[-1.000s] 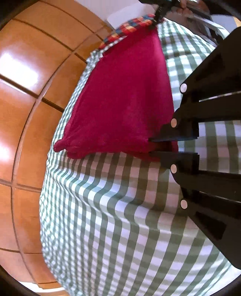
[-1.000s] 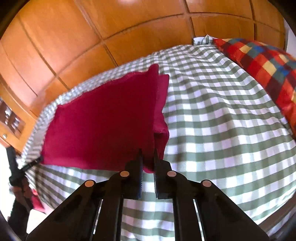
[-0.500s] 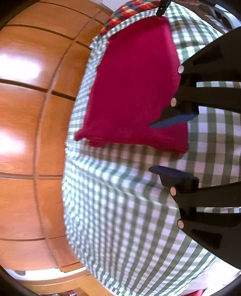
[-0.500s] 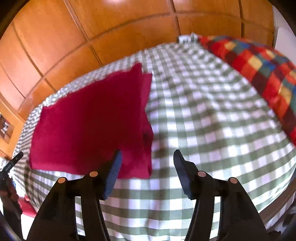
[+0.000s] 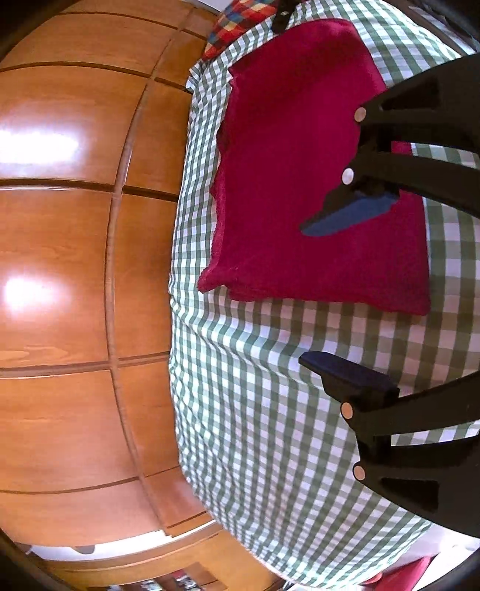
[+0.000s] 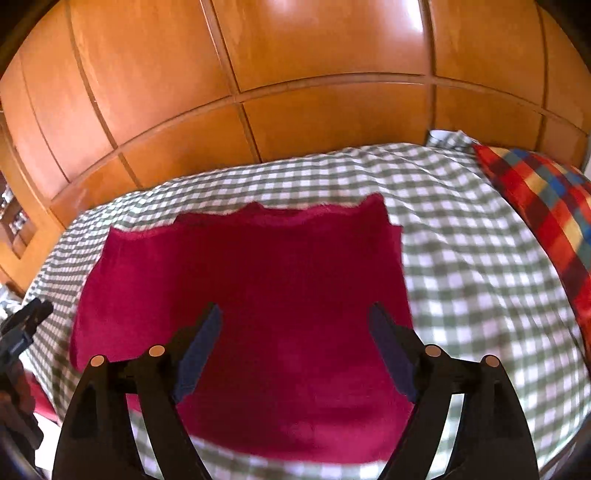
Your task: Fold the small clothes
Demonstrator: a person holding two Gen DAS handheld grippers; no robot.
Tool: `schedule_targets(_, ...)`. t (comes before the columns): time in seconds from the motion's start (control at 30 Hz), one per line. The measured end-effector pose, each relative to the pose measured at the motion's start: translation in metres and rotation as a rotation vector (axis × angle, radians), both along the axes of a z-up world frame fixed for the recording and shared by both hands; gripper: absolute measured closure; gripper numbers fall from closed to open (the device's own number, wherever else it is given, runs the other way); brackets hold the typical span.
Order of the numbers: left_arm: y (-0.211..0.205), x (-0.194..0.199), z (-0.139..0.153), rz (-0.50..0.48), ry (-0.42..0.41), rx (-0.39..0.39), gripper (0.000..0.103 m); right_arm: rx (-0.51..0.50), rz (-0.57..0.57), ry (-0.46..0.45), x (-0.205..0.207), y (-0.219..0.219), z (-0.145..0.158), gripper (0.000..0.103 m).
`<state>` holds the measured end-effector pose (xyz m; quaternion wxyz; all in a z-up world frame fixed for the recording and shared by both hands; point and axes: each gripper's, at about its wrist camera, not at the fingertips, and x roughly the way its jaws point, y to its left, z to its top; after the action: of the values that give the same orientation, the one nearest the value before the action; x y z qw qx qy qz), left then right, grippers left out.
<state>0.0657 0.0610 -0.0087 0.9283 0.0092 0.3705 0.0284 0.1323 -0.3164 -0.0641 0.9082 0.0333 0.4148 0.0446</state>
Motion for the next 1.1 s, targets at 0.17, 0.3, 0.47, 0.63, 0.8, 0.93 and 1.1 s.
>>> schedule_targets(0.17, 0.004, 0.01, -0.001, 0.013, 0.01, 0.005, 0.038, -0.023, -0.029, 0.023, 0.028, -0.007, -0.011, 0.022)
schedule_targets(0.3, 0.008, 0.019, -0.008, 0.02, 0.03, 0.006, 0.038, -0.066, -0.086, 0.07, 0.046, -0.023, -0.032, 0.022)
schedule_targets(0.47, 0.011, 0.031, -0.02, 0.028, 0.062, 0.003, 0.038, -0.03, -0.101, 0.099, 0.05, -0.038, -0.062, 0.022)
schedule_targets(0.63, 0.033, 0.049, -0.034, 0.045, 0.109, -0.084, 0.041, -0.017, -0.099, 0.064, 0.044, -0.039, -0.067, 0.022)
schedule_targets(0.8, 0.062, 0.076, -0.038, 0.043, 0.133, -0.266, 0.047, -0.015, -0.093, 0.05, 0.042, -0.038, -0.068, 0.021)
schedule_targets(0.93, 0.066, 0.105, -0.041, 0.005, 0.159, -0.353, 0.048, -0.015, -0.095, 0.04, 0.041, -0.037, -0.068, 0.02)
schedule_targets(1.1, 0.051, 0.146, -0.049, -0.027, 0.187, -0.395, 0.048, -0.012, -0.098, 0.028, 0.04, -0.036, -0.069, 0.02)
